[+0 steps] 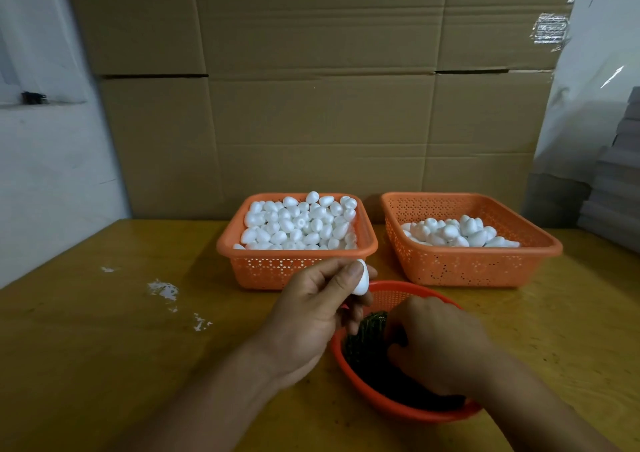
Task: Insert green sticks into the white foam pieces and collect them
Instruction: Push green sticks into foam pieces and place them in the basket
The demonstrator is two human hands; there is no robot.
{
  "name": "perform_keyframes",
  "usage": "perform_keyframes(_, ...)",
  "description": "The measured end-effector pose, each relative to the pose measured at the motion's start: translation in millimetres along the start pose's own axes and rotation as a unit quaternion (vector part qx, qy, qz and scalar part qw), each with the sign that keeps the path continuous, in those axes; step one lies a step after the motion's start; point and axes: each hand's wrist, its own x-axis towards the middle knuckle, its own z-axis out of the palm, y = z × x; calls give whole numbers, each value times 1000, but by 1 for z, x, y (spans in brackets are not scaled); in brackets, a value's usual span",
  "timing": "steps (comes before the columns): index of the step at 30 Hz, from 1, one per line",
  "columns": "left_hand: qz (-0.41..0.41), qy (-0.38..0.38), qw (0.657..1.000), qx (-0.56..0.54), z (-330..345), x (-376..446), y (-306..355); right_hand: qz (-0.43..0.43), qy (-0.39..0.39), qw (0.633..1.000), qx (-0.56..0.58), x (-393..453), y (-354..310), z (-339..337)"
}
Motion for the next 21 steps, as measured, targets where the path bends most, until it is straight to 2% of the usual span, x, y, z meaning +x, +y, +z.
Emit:
perform_keyframes(8, -58, -1, 993, -103, -1, 0, 5, 9, -11, 1000, 14, -5, 0, -12)
perform_keyframes(15, -88, 10, 988, -125, -1, 1, 8, 9, 7, 998, 61, -6, 0, -13)
perform_keyframes(18, -98, 17, 987, -129, -2, 1, 9, 7, 38, 996, 84, -5, 3, -12)
perform_keyframes(21, -105, 25, 985, -131, -2, 2, 10, 3, 107, 984, 140, -3, 5, -15)
